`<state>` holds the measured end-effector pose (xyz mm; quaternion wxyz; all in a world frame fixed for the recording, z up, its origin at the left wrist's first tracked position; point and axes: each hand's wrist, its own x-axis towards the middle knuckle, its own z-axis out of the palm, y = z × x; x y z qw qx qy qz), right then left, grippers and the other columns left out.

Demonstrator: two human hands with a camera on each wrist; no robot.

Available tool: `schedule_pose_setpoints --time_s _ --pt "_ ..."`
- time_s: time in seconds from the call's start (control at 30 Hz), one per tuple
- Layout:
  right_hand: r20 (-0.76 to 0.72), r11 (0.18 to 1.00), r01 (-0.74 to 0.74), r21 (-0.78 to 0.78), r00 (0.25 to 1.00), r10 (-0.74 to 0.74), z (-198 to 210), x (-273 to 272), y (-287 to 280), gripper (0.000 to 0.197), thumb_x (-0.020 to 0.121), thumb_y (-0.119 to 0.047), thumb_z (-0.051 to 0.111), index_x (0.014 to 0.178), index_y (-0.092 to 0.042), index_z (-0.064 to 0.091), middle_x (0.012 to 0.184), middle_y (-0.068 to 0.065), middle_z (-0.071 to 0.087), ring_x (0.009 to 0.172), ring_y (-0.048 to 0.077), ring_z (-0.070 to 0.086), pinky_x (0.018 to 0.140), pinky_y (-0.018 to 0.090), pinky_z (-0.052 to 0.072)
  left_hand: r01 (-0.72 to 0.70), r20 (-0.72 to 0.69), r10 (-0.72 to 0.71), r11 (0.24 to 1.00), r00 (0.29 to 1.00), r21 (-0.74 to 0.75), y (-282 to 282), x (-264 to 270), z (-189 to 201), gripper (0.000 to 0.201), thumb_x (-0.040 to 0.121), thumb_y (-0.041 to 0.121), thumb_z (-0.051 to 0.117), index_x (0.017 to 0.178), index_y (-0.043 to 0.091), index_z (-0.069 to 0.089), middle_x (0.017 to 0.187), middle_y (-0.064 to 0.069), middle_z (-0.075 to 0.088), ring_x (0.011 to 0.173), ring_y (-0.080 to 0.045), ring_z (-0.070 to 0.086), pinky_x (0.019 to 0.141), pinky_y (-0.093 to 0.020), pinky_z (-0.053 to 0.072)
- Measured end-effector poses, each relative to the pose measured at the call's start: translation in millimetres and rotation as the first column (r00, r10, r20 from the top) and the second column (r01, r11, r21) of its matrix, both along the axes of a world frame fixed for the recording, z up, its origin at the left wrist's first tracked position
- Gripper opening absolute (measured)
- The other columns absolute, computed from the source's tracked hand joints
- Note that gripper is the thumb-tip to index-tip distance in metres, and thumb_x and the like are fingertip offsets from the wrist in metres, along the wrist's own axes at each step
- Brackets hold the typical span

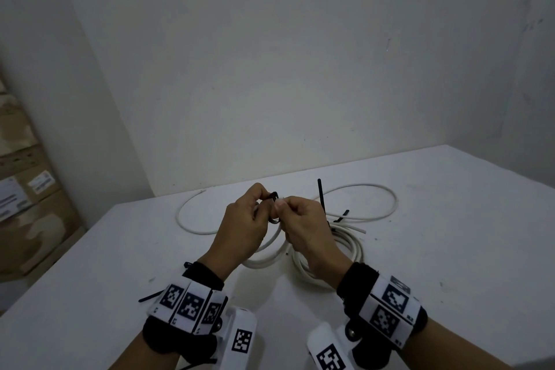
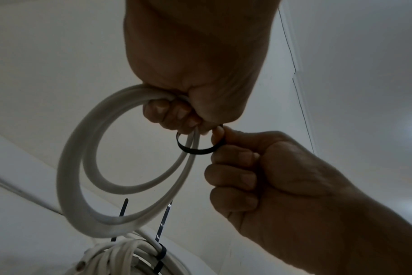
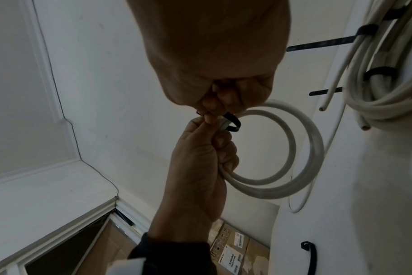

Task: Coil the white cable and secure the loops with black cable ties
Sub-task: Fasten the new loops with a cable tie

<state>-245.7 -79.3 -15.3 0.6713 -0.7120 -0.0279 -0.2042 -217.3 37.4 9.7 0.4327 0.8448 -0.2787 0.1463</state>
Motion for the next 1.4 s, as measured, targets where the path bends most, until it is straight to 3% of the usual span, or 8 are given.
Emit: schedule_pose_setpoints --time_s 0.27,0.4,0.53,0.67,0.77,1.17,1.27,1.4 --pt "-0.087 0.998 -0.061 -0.034 0.995 0.058 6 -1 -9 0.036 0.093 -0.021 0.056 0.058 -0.014 0.062 0.036 -0.013 0.041 0.035 0.001 0.033 0.039 0.013 0.027 0.006 -0.045 -0.005 1.000 0.999 0.015 7 5 -8 0.014 0.098 0.016 0.048 0.085 0.012 0.054 0.074 0.002 0.070 0.073 -0.013 0.068 0.072 -0.035 0.053" --pt "-0.064 0.942 0.057 -0.331 0.995 -0.083 5 2 -19 0.014 0.087 -0.034 0.064 0.083 -0.021 0.062 0.065 -0.008 0.059 0.060 0.005 0.053 0.059 0.023 0.042 0.000 -0.092 0.004 0.999 0.996 0.038 11 5 -9 0.011 0.096 0.021 0.050 0.089 0.016 0.057 0.084 -0.001 0.071 0.082 -0.022 0.068 0.078 -0.044 0.053" --pt "0.078 0.896 0.023 -0.443 0.997 0.013 6 3 -25 0.019 0.090 -0.020 0.060 0.108 -0.026 0.057 0.086 0.000 0.059 0.076 0.009 0.056 0.068 0.016 0.043 -0.007 -0.114 0.011 0.999 0.993 0.038 6 4 -10 0.010 0.097 0.024 0.050 0.092 0.017 0.055 0.085 0.002 0.069 0.082 -0.017 0.066 0.074 -0.034 0.052" --pt "0.239 0.852 0.084 -0.517 0.970 0.049 4 5 -29 0.020 0.086 -0.001 0.059 0.100 -0.011 0.070 0.085 0.004 0.066 0.074 0.010 0.060 0.072 0.013 0.045 0.009 -0.107 -0.002 0.998 0.994 0.060 1 4 -13 0.011 0.099 0.024 0.048 0.103 0.014 0.048 0.070 0.005 0.061 0.053 0.000 0.054 0.050 -0.013 0.039" --pt "0.274 0.874 0.116 -0.473 0.962 0.021 4 4 -32 0.014 0.086 -0.004 0.063 0.097 -0.007 0.071 0.088 0.006 0.071 0.076 0.015 0.065 0.070 0.015 0.050 0.021 -0.149 -0.011 0.997 0.989 0.069 0 4 -13 0.019 0.099 0.028 0.049 0.110 0.014 0.043 0.079 0.007 0.063 0.051 0.009 0.053 0.051 -0.008 0.038" --pt "0.388 0.894 0.203 -0.398 0.921 -0.036 3 -4 -23 0.013 0.081 -0.009 0.064 0.091 -0.003 0.070 0.073 -0.003 0.069 0.066 -0.011 0.059 0.065 0.006 0.046 0.015 -0.111 -0.005 0.996 0.994 0.089 0 5 -13 0.019 0.099 0.018 0.044 0.084 0.007 0.045 0.064 0.001 0.060 0.046 -0.007 0.038 0.047 -0.016 0.031" --pt "0.323 0.875 0.199 -0.441 0.945 -0.053 6 -2 -20 0.014 0.082 -0.004 0.063 0.090 -0.006 0.073 0.076 0.005 0.072 0.067 0.004 0.063 0.069 0.018 0.051 0.028 -0.083 -0.017 0.991 0.996 0.130 0 4 -18 0.014 0.099 0.016 0.041 0.090 0.009 0.049 0.075 -0.015 0.064 0.052 -0.014 0.041 0.049 -0.021 0.033" --pt "0.180 0.854 0.072 -0.515 0.983 0.026 17 1 -28 0.013 0.084 -0.008 0.064 0.093 -0.008 0.074 0.078 0.005 0.074 0.073 0.013 0.069 0.075 0.022 0.053 0.045 -0.090 -0.032 0.989 0.995 0.142 3 1 -19 0.016 0.101 0.020 0.041 0.091 0.010 0.049 0.077 -0.002 0.066 0.054 -0.002 0.051 0.049 -0.013 0.036"
